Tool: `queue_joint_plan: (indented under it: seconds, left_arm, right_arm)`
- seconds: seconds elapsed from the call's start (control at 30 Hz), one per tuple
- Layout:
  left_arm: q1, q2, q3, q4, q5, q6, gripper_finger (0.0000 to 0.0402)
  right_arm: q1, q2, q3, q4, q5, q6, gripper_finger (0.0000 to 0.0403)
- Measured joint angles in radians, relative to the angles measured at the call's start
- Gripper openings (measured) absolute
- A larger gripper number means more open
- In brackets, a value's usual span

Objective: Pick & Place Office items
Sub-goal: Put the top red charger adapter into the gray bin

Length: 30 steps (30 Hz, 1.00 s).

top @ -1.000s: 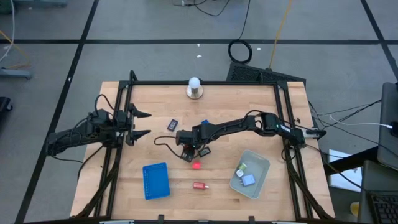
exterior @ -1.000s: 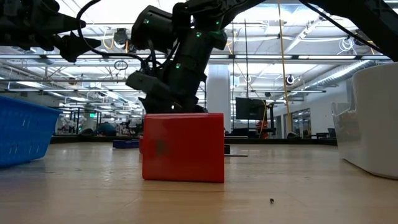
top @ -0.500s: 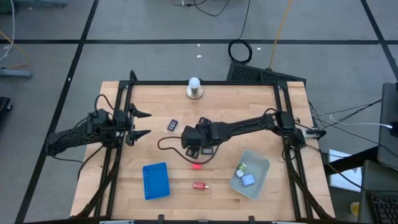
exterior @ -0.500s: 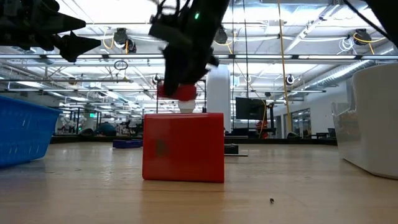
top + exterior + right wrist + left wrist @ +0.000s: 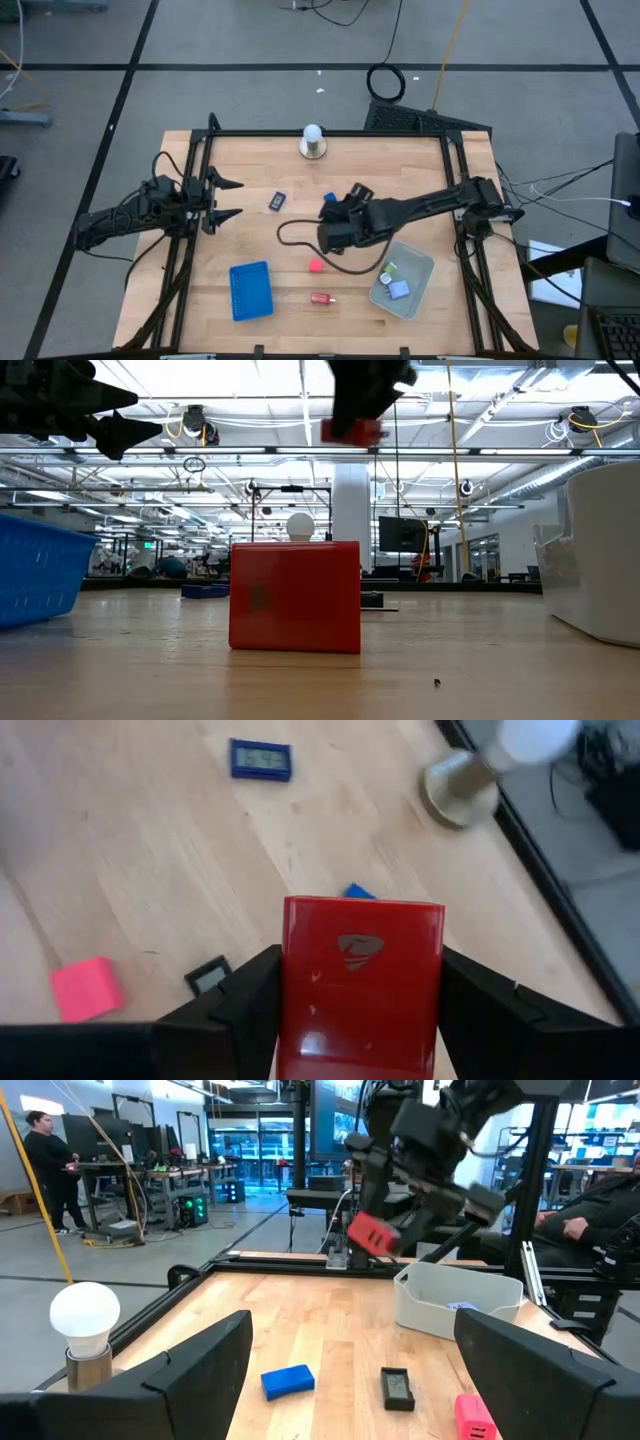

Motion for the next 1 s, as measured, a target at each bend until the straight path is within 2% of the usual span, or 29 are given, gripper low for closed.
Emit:
queue_joint_plan:
  seconds: [0.2, 0.37, 0.53, 0.77, 1.0]
  left_arm:
    - [0.0, 0.0, 0.0, 0.0, 0.0, 0.0, 0.0351]
    - [0.0, 0.0, 0.0, 0.0, 0.0, 0.0, 0.0351]
    - [0.0, 0.0, 0.0, 0.0, 0.0, 0.0, 0.0351]
    - [0.0, 0.0, 0.0, 0.0, 0.0, 0.0, 0.0351]
    - [0.0, 0.0, 0.0, 0.0, 0.0, 0.0, 0.0351]
  right_arm:
    - [0.024, -0.061, 0.0, -0.177, 0.052, 0.175, 0.0206]
    - [0.037, -0.1, -0.023, -0.2, 0.038, 0.205, 0.0206]
    - [0.029, -0.225, -0.204, -0.111, -0.001, 0.243, 0.0206]
    - [-0.019, -0.42, -0.532, 0.188, -0.136, 0.204, 0.0206]
    - [-0.044, -0.548, -0.67, 0.299, -0.241, 0.108, 0.0206]
